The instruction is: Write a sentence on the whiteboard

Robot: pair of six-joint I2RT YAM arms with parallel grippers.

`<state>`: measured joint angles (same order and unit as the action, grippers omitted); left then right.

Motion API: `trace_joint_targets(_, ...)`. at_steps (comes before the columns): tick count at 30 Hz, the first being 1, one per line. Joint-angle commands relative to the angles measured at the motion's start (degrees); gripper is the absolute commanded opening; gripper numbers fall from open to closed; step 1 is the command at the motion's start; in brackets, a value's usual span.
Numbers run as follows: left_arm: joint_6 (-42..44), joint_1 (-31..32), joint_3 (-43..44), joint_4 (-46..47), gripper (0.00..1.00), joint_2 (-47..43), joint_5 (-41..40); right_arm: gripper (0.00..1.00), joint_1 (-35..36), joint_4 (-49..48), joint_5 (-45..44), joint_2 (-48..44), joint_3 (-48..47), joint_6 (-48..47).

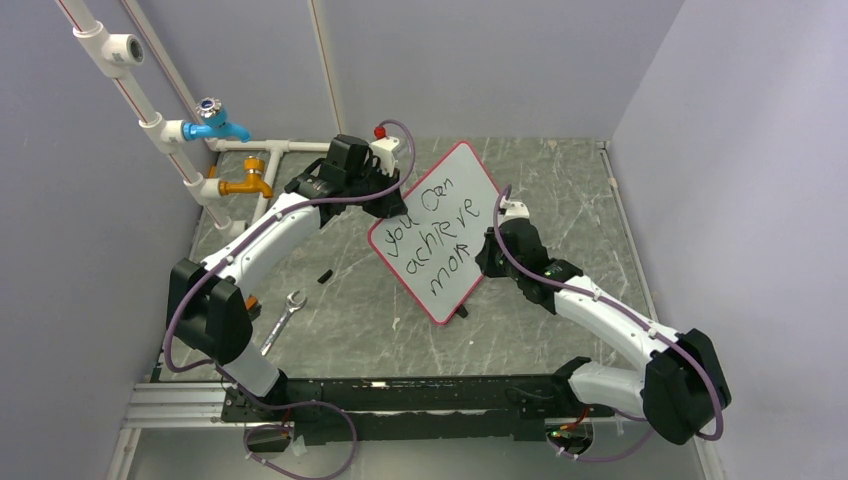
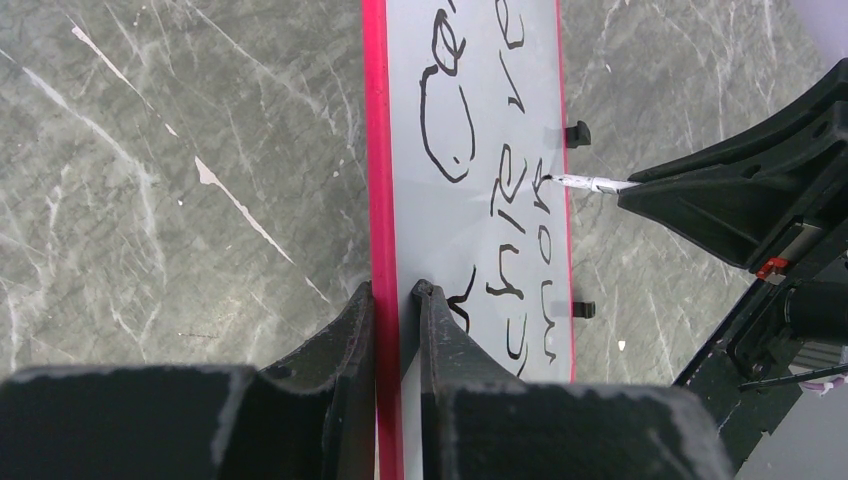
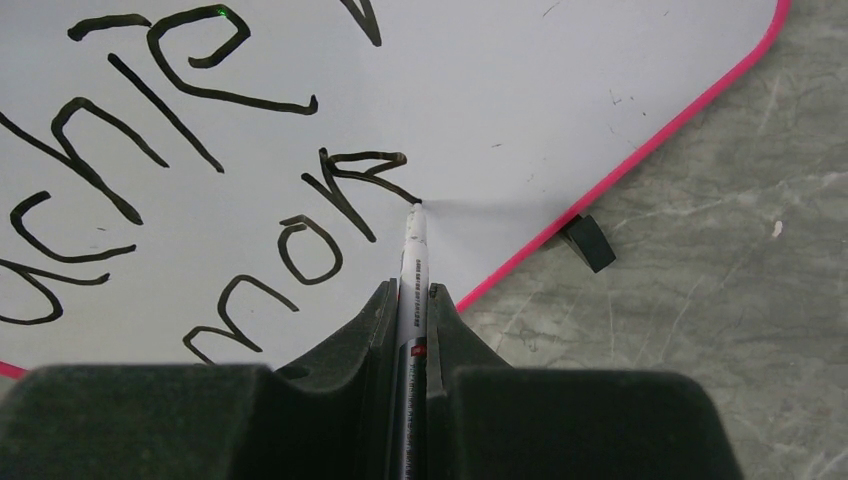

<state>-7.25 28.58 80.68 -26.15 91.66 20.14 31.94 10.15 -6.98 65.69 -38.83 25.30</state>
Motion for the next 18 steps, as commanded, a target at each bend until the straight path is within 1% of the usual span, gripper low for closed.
trace_joint_targets(1,4.0,0.7,1.7,0.3,0.0,-0.8,-1.8,0.0,-0.2,1.1,-0.6,2.7,-1.4,-0.5)
trace_joint_targets(7,4.0,0.8,1.9,0.2,0.0,-0.8,-1.5,0.0,-1.9,1.0,-1.8,6.7,-8.5,-2.9)
trace_joint_targets(9,4.0,0.9,1.8,0.3,0.0,-0.8,-1.4,0.0,-2.7,1.5,-1.9,9.0,-12.6,-4.0)
trace_joint_targets(12,4.0,1.0,1.8,0.2,0.0,-0.8,-1.5,0.0,-3.0,5.9,-3.6,10.7,-21.9,-6.0)
trace_joint_targets(15,4.2,1.0,2.1,-0.1,0.0,-0.8,-1.5,0.0,-3.0,9.8,-4.9,8.4,-27.3,-7.1)
trace_joint_targets(18,4.4,1.0,2.2,-0.4,0.0,-0.9,-1.5,0.0,-3.0,13.1,-5.6,3.9,-28.2,-6.3)
